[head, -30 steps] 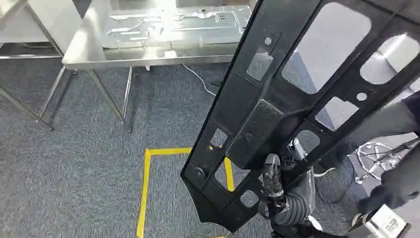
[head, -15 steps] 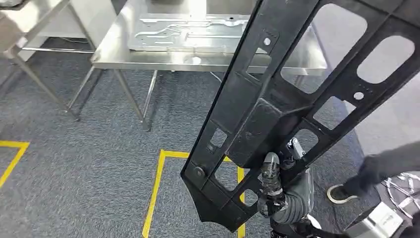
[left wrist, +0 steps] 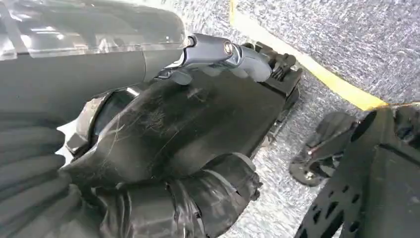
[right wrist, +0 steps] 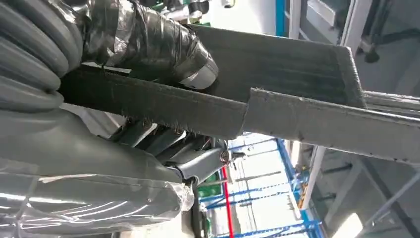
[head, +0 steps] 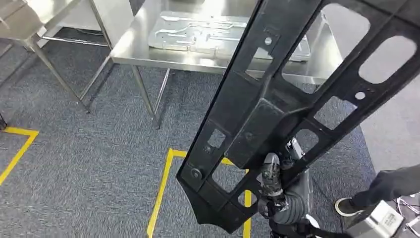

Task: Take the parts from the cabinet and place them on the table.

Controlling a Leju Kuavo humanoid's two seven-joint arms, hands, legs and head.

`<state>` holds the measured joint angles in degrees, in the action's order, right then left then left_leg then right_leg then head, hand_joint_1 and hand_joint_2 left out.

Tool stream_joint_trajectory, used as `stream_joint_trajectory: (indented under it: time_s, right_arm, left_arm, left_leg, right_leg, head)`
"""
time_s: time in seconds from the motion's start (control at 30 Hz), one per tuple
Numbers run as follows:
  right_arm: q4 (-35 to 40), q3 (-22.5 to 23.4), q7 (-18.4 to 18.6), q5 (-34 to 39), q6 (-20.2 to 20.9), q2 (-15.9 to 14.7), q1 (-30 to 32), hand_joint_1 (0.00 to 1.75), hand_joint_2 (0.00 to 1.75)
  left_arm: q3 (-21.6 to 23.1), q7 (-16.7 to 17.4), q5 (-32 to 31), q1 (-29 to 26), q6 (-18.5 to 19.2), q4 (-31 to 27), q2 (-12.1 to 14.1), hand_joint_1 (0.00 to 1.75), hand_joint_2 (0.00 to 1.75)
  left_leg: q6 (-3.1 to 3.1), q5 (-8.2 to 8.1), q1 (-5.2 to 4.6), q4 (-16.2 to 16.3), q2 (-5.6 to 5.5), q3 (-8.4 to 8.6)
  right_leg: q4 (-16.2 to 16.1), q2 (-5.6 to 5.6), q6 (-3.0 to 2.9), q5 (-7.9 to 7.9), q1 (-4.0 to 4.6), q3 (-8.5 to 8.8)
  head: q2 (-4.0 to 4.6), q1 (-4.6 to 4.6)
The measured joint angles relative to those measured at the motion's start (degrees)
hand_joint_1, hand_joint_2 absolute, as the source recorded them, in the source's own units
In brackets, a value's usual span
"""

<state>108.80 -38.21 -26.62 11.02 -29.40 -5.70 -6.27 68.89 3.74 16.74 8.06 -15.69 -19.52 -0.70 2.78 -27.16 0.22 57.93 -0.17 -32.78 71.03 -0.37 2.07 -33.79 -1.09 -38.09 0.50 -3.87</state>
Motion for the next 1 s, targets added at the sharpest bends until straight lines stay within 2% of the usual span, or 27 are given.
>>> stream_joint_trajectory:
  time_s: [0.03,0.07,0.1,0.13,0.17,0.2,0.23,0.3,0.33,0.37,0.4,0.43,0.47,0.53,0.57,0.6,0.63,0.7,0.73,0.77,0.8,0.83,0.87,0.9,0.93,0.97,1.0]
  right_arm:
    - [-0.2,0.0,0.0,0.1,0.0,0.0,0.1,1.75,1.75]
    - [-0.3,0.0,0.0,0.2,0.0,0.0,0.1,1.75,1.75]
    - [-0.4,0.0,0.0,0.2,0.1,0.0,0.2,1.75,1.75]
    - [-0.5,0.0,0.0,0.2,0.1,0.0,0.2,1.75,1.75]
    - [-0.5,0.0,0.0,0.2,0.1,0.0,0.1,1.75,1.75]
    - [-0.5,0.0,0.0,0.2,0.2,0.0,0.1,1.75,1.75]
    - [-0.5,0.0,0.0,0.2,0.2,0.0,0.1,1.75,1.75]
    - [-0.5,0.0,0.0,0.2,0.4,0.0,0.1,1.75,1.75]
    - [-0.6,0.0,-0.1,0.2,0.4,0.0,0.1,1.75,1.75]
    - [-0.6,0.0,-0.1,0.2,0.4,0.0,0.0,1.75,1.75]
    - [-0.7,0.0,-0.1,0.2,0.5,0.2,0.0,1.75,1.75]
    - [-0.7,0.0,-0.1,0.2,0.5,0.2,0.0,1.75,1.75]
    - [-0.7,0.0,-0.3,0.2,0.5,0.2,-0.2,1.75,1.75]
    - [-0.8,0.0,-0.4,0.2,0.5,0.2,-0.1,1.75,1.75]
    - [-1.0,0.0,-0.5,0.3,0.5,0.2,-0.1,1.75,1.75]
    - [-1.1,0.0,-0.5,0.3,0.5,0.2,-0.1,1.75,1.75]
    - [-1.2,0.0,-0.5,0.3,0.5,0.2,-0.1,1.75,1.75]
    - [-1.3,0.0,-0.5,0.3,0.5,0.5,-0.2,1.75,1.75]
    - [-1.4,0.0,-0.6,0.3,0.5,0.5,-0.2,1.75,1.75]
    - [-1.4,0.0,-0.7,0.3,0.6,0.6,-0.4,1.75,1.75]
    - [-1.4,0.0,-0.7,0.3,0.6,0.6,-0.4,1.75,1.75]
    - [-1.6,0.0,-0.7,0.4,0.6,0.6,-0.4,1.75,1.75]
    - [-1.7,0.0,-0.7,0.5,0.7,0.6,-0.5,1.75,1.75]
    - [-1.8,0.0,-0.7,0.5,0.8,0.6,-0.7,1.75,1.75]
    - [-2.0,0.0,-0.7,0.6,0.9,0.6,-0.7,1.75,1.75]
    - [-2.0,0.0,-0.8,0.6,1.0,0.6,-0.9,1.75,1.75]
    - [-2.1,0.0,-0.8,0.6,1.2,0.6,-0.9,1.75,1.75]
  left_arm:
    - [0.0,0.0,0.0,0.0,0.0,0.0,0.0,0.0,1.75]
    - [0.0,-0.1,0.0,-0.1,0.1,0.0,0.0,0.0,1.75]
    - [0.0,-0.1,0.0,-0.1,0.1,0.0,0.0,0.0,1.75]
    - [0.0,-0.1,0.0,-0.1,0.1,0.0,0.0,0.0,1.75]
    - [0.0,-0.1,0.0,-0.1,0.1,0.0,0.0,0.0,1.75]
    - [0.0,-0.1,0.0,-0.1,0.1,0.0,0.0,0.0,1.75]
    - [0.0,-0.1,0.0,-0.1,0.1,0.0,0.0,0.0,1.75]
    - [0.0,-0.2,0.1,0.0,0.2,0.0,0.0,0.0,1.75]
    - [0.0,-0.2,0.1,-0.1,0.2,0.0,0.0,0.0,1.75]
    - [0.0,-0.2,0.1,0.0,0.3,0.0,0.0,0.0,1.75]
    - [0.0,-0.2,0.2,0.0,0.3,0.0,0.0,0.0,1.75]
    - [0.0,-0.2,0.2,0.0,0.4,0.0,0.0,0.0,1.75]
    - [0.0,-0.3,0.2,0.0,0.4,0.0,0.0,0.0,1.75]
    - [0.0,-0.4,0.1,0.1,0.4,0.0,0.0,0.0,1.75]
    - [-0.1,-0.5,0.1,0.3,0.5,0.0,0.0,0.0,1.75]
    - [-0.1,-0.5,0.1,0.4,0.5,0.0,0.0,0.0,1.75]
    - [-0.2,-0.5,0.1,0.4,0.5,0.0,0.0,0.0,1.75]
    - [-0.2,-0.5,0.2,0.1,0.7,0.0,0.0,0.0,1.75]
    - [-0.2,-0.4,0.2,0.0,0.8,0.0,0.1,0.0,1.75]
    - [-0.2,-0.3,0.2,0.1,0.8,-0.1,0.0,0.0,1.75]
    - [-0.2,-0.3,0.1,0.1,1.0,-0.1,0.0,0.0,1.75]
    - [-0.2,-0.3,0.1,-0.1,1.0,-0.1,0.1,0.0,1.75]
    - [-0.2,-0.2,0.0,-0.1,1.1,-0.1,0.1,0.0,1.75]
    - [-0.2,-0.2,0.0,0.0,1.1,-0.1,0.1,0.0,1.75]
    - [-0.2,-0.2,0.0,0.0,1.2,-0.1,0.1,0.0,1.75]
    - [-0.2,-0.2,0.0,-0.1,1.2,-0.1,0.2,0.0,1.75]
    - [-0.2,-0.2,0.0,-0.1,1.2,-0.1,0.2,0.0,1.75]
  left_leg:
    - [0.27,-0.21,-0.13,0.0,-0.14,0.01]
    - [0.33,-0.36,-0.2,0.1,-0.29,0.09]
    - [0.31,-0.55,-0.21,0.2,-0.48,0.28]
    - [0.23,-0.87,-0.2,0.3,-0.73,0.6]
    - [0.06,-1.21,-0.19,0.4,-0.95,1.03]
    - [-0.17,-1.63,-0.18,0.7,-1.02,1.2]
    - [-0.66,-2.05,-0.57,1.0,-1.12,0.59]
    - [-1.28,-2.16,-0.44,0.8,-1.24,0.92]
    - [-1.52,-2.18,-0.45,0.5,-1.24,0.81]
    - [-1.85,-2.49,-0.55,0.4,-1.23,1.43]
    - [-2.17,-2.72,-0.32,1.3,-0.92,1.17]
    - [-2.4,-3.68,-0.29,3.8,-0.67,0.13]
    - [-2.59,-5.21,-0.2,7.8,-0.6,-2.13]
    - [-2.86,-7.78,-0.13,16.8,-0.52,-7.83]
    - [-2.89,-7.37,-0.13,18.7,-0.5,-9.43]
    - [-2.79,-5.45,-0.13,17.8,-0.49,-9.7]
    - [-2.59,-2.63,-0.13,14.7,-0.47,-8.83]
    - [-1.82,3.99,-0.2,4.7,-0.24,-5.2]
    - [-1.44,2.69,-0.51,4.0,0.08,-4.59]
    - [-1.21,2.01,-1.15,1.7,0.11,-2.98]
    - [-0.81,1.24,-1.34,1.4,0.08,-2.82]
    - [-0.57,1.14,-1.28,0.3,-0.13,-2.48]
    - [-0.09,0.83,-1.36,-0.1,-0.16,-2.14]
    - [0.16,0.83,-0.97,-0.7,-0.51,-0.4]
    - [0.56,0.21,-0.98,-1.0,-0.44,0.58]
    - [0.86,-0.27,-0.91,-1.0,-0.43,1.35]
    - [0.99,-0.99,-0.85,-1.0,-0.42,2.01]
  right_leg:
    - [4.0,0.11,0.03,-0.86,0.0,-2.46]
    - [5.5,0.13,0.0,-0.28,-0.01,-3.87]
    - [4.2,0.13,-0.06,1.38,-0.01,-3.64]
    - [0.4,0.14,-0.17,4.07,-0.01,-2.14]
    - [-5.1,0.17,-0.32,7.2,-0.03,0.37]
    - [-9.7,0.3,-0.48,8.93,-0.06,2.35]
    - [-10.9,0.58,-0.55,7.44,0.1,3.05]
    - [-11.3,0.59,-0.85,7.31,0.22,3.27]
    - [-11.3,0.6,-1.13,7.15,0.33,3.32]
    - [-11.5,0.63,-1.53,7.08,0.17,3.61]
    - [-12.1,0.55,-1.94,7.09,-0.08,4.41]
    - [-12.3,0.34,-2.36,6.78,-0.07,5.07]
    - [-12.3,0.15,-2.69,6.54,-0.02,5.5]
    - [-12.3,-0.06,-2.73,5.72,0.17,6.26]
    - [-12.3,-0.13,-2.73,5.3,0.23,6.76]
    - [-12.3,-0.12,-2.75,4.81,0.29,7.45]
    - [-12.3,-0.04,-2.75,4.27,0.34,8.19]
    - [-12.4,0.03,-2.62,3.06,0.45,9.93]
    - [-12.8,0.08,-2.4,2.67,0.4,9.8]
    - [-13.0,0.21,-1.79,2.32,0.47,9.91]
    - [-13.6,0.07,-1.51,2.31,0.25,10.1]
    - [-13.1,-0.06,-1.17,2.71,0.24,11.25]
    - [-13.2,-0.12,-0.79,3.22,0.2,11.35]
    - [-11.3,-0.11,-0.68,3.22,0.08,10.3]
    - [-8.2,0.15,-0.58,3.97,0.01,9.08]
    - [-4.2,0.22,-0.46,3.86,0.11,6.33]
    - [-0.2,0.24,-0.22,2.77,0.07,2.98]
  head:
    - [0.0,-0.04]
    - [0.0,-0.04]
    - [0.0,-0.07]
    - [0.0,0.0]
    - [0.0,-0.02]
    - [0.0,0.0]
    - [0.0,0.04]
    - [0.0,-0.05]
    - [0.0,0.07]
    - [0.0,-0.09]
    - [0.0,0.0]
    - [0.0,-0.33]
    - [0.0,-0.35]
    - [0.0,-0.39]
    - [0.0,-0.37]
    - [0.0,-0.35]
    - [0.0,-0.39]
    - [0.0,-0.37]
    - [0.0,-0.09]
    - [0.0,-0.04]
    - [0.0,0.0]
    - [0.0,0.09]
    - [0.0,0.0]
    - [-0.02,-0.06]
    - [0.0,0.22]
    - [-0.02,0.55]
    - [0.0,0.48]
